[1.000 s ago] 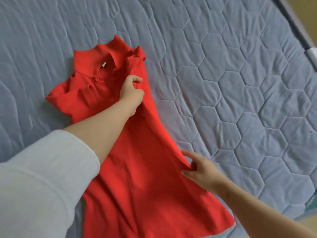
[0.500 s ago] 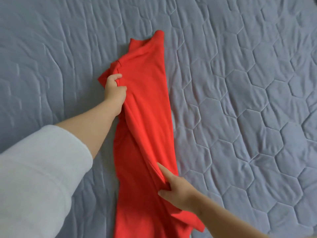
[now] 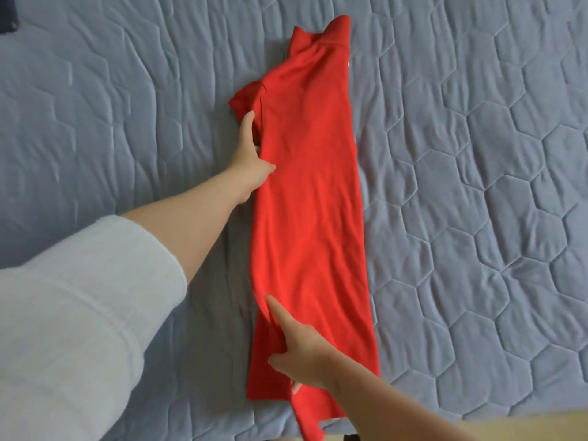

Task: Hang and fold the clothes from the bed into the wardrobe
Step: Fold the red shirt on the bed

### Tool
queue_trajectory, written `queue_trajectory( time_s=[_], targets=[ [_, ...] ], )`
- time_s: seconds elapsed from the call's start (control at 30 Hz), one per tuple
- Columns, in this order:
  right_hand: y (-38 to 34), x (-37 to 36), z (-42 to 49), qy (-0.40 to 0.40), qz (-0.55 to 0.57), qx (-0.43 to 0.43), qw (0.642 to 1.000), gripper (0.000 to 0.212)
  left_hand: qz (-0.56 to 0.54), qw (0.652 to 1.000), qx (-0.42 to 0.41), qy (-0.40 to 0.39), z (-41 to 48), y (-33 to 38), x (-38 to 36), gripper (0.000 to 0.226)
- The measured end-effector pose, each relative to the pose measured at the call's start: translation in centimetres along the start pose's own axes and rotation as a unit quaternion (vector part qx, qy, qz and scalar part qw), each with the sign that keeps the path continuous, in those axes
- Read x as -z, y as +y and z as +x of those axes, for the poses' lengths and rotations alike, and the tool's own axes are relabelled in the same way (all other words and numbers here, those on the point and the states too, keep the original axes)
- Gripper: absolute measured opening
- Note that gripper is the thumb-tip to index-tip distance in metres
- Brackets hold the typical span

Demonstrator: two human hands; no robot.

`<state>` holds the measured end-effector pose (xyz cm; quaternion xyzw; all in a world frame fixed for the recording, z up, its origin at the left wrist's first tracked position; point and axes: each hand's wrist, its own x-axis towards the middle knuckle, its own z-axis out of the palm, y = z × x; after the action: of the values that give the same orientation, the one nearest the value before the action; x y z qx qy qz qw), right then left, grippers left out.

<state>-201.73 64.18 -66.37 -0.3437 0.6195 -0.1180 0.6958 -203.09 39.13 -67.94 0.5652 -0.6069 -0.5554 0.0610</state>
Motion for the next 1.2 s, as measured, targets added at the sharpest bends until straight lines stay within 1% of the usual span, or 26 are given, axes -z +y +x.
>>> queue_trajectory(
  time_s=[0.07, 0.13, 0.2, 0.27, 0.33, 0.43, 0.5, 0.53, 0.6, 0.63, 0.67, 0.7, 0.73, 0.77, 0.8, 0.83, 0.9, 0.93, 0.97, 1.03, 1.07, 1.13, 1.2],
  targets=[
    [-0.3, -1.8, 0.3, -0.035, 0.032, -0.02, 0.999, 0.091, -0.015, 1.0, 0.014, 0.019, -1.2, -0.7, 0.5, 0.094],
    [0.2, -3.0, 0.7, -0.045, -0.012, -0.037, 0.998, 0.089, -0.008, 0.998, 0.055, 0.001, -3.1, -2.3, 0.4, 0.094],
    [1.3, -3.7, 0.5, -0.037, -0.08, -0.059, 0.994, 0.084, 0.01, 0.996, 0.086, -0.015, -5.8, -4.8, -0.4, 0.091],
    [2.6, -3.7, -0.2, -0.01, -0.08, -0.081, 0.993, 0.075, 0.011, 0.995, 0.096, 0.013, -8.7, -7.4, -1.4, 0.086],
    [3.8, -3.2, -1.1, 0.048, -0.074, -0.084, 0.993, 0.063, 0.009, 0.992, 0.121, 0.041, -11.5, -9.8, -2.3, 0.083],
    [5.7, -2.2, -2.5, 0.179, -0.056, -0.1, 0.977, 0.043, 0.034, 0.977, 0.212, -0.012, -15.9, -13.1, -3.4, 0.088],
    [7.1, -1.5, -3.5, 0.273, -0.049, -0.125, 0.953, 0.035, 0.053, 0.971, 0.232, -0.011, -18.3, -14.7, -3.9, 0.08],
    [7.7, -1.2, -3.9, 0.316, -0.054, -0.136, 0.938, 0.034, 0.044, 0.973, 0.226, -0.001, -19.2, -15.4, -4.0, 0.07],
    [9.0, -0.6, -4.7, 0.378, -0.063, -0.161, 0.909, 0.039, -0.046, 0.975, 0.217, 0.003, -20.5, -16.2, -4.0, 0.047],
    [9.4, -0.5, -5.0, 0.401, -0.057, -0.169, 0.899, 0.046, -0.104, 0.97, 0.217, -0.011, -20.9, -16.3, -3.9, 0.044],
    [9.7, -0.6, -5.2, 0.418, -0.039, -0.171, 0.892, 0.054, -0.148, 0.965, 0.214, -0.024, -21.3, -16.4, -3.9, 0.045],
    [10.0, -0.7, -5.4, 0.426, -0.009, -0.161, 0.89, 0.061, -0.167, 0.964, 0.204, -0.029, -21.6, -16.6, -3.7, 0.047],
    [10.2, -0.8, -5.4, 0.418, 0.032, -0.15, 0.895, 0.066, -0.18, 0.964, 0.192, -0.027, -21.8, -16.7, -3.6, 0.051],
    [10.3, -0.9, -5.2, 0.399, 0.074, -0.141, 0.903, 0.067, -0.185, 0.966, 0.179, -0.029, -21.9, -16.9, -3.4, 0.055],
    [10.5, -1.0, -5.1, 0.378, 0.111, -0.14, 0.908, 0.063, -0.188, 0.967, 0.165, -0.038, -21.9, -16.9, -3.1, 0.06],
    [10.6, -1.2, -5.0, 0.358, 0.132, -0.144, 0.913, 0.051, -0.168, 0.973, 0.15, -0.052, -22.1, -16.8, -2.9, 0.064],
    [10.9, -1.3, -5.2, 0.347, 0.128, -0.164, 0.914, 0.012, -0.067, 0.988, 0.121, -0.067, -22.3, -16.7, -2.4, 0.063],
    [11.2, -1.3, -5.4, 0.347, 0.127, -0.172, 0.913, 0.009, -0.014, 0.992, 0.11, -0.056, -22.5, -16.8, -2.3, 0.057],
    [11.6, -1.5, -5.8, 0.344, 0.133, -0.178, 0.912, 0.017, 0.016, 0.992, 0.114, -0.043, -22.7, -16.9, -2.2, 0.049],
    [12.1, -1.9, -6.6, 0.332, 0.156, -0.186, 0.911, 0.022, 0.014, 0.986, 0.16, -0.043, -23.3, -17.5, -2.1, 0.031],
    [12.1, -2.0, -6.8, 0.328, 0.171, -0.191, 0.909, 0.022, 0.0, 0.981, 0.187, -0.06, -23.6, -17.9, -2.1, 0.023],
    [12.0, -2.0, -6.7, 0.327, 0.208, -0.195, 0.901, 0.015, -0.037, 0.971, 0.218, -0.087, -23.9, -18.6, -2.2, 0.018],
    [12.0, -1.8, -6.4, 0.32, 0.223, -0.188, 0.901, 0.008, -0.096, 0.965, 0.232, -0.07, -24.1, -19.3, -2.3, 0.019]
  ],
)
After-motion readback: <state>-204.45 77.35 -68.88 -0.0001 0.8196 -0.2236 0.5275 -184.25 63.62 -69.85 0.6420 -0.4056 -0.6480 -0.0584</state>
